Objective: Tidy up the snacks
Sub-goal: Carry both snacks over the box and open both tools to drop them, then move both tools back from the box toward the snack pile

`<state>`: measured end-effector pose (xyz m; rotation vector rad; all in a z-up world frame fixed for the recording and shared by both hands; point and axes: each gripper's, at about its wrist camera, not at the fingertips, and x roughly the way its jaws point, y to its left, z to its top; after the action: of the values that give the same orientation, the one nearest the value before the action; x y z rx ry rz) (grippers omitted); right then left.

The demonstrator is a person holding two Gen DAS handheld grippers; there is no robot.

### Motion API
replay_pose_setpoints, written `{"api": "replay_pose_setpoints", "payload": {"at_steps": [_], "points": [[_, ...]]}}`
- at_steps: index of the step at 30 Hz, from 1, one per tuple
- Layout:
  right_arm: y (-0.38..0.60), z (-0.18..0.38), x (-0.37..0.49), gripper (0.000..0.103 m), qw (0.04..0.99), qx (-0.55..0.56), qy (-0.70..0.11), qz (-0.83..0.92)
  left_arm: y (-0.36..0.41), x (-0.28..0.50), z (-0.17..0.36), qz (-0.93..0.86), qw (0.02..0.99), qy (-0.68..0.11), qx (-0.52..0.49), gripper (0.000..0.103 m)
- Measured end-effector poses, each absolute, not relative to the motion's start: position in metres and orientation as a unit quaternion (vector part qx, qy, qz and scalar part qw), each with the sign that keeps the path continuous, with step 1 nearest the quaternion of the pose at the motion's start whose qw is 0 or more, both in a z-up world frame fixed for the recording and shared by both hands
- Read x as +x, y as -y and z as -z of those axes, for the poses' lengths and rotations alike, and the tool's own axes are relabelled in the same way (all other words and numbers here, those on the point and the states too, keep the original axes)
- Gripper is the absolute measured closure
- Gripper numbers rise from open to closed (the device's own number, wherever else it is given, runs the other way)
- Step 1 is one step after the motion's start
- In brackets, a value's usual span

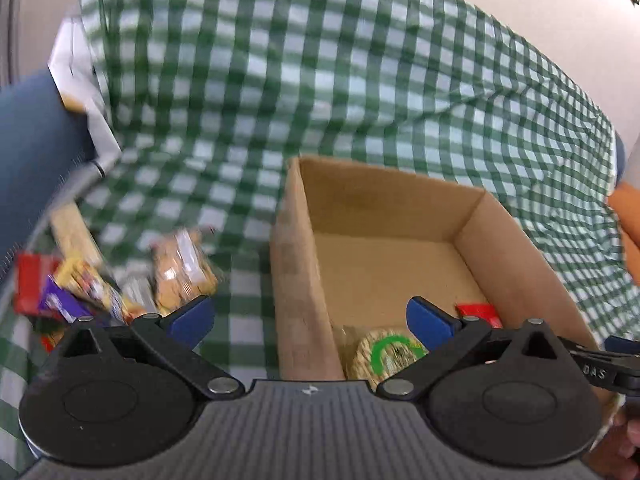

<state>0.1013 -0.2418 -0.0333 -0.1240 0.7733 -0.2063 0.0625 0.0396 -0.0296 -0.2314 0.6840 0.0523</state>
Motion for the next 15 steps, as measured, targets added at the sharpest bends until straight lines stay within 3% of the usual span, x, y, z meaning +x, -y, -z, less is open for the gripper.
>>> {"api": "replay_pose_setpoints", "payload": {"at_steps": [1,3,6,7,12,14,15], "points": [[0.244,0.034,0.101,0.012,0.918,-0.062,-0.378,0.104,-0.04,0.063,0.032,-0.014,0.932,-0.343,-0.12,0.006],[0.253,0.038,0.103,0.02,0.914,-0.061,-0.384,0.115,-0.04,0.062,0.036,0.003,0.927,-0.352,-0.13,0.023],[0.262,0.039,0.097,0.044,0.908,-0.036,-0.4,0.118,-0.037,0.063,0.044,0.021,0.922,-0.365,-0.13,0.04],[0.266,0.04,0.096,0.05,0.907,-0.027,-0.404,0.117,-0.035,0.063,0.046,0.025,0.921,-0.368,-0.128,0.042],[0.269,0.041,0.089,0.062,0.91,-0.024,-0.403,0.098,-0.028,0.057,0.051,0.046,0.923,-0.362,-0.119,0.042],[0.267,0.04,0.084,0.075,0.911,-0.028,-0.4,0.092,-0.028,0.055,0.052,0.049,0.925,-0.358,-0.114,0.042],[0.265,0.039,0.081,0.076,0.913,-0.032,-0.398,0.089,-0.027,0.054,0.052,0.052,0.926,-0.357,-0.115,0.042]]}}
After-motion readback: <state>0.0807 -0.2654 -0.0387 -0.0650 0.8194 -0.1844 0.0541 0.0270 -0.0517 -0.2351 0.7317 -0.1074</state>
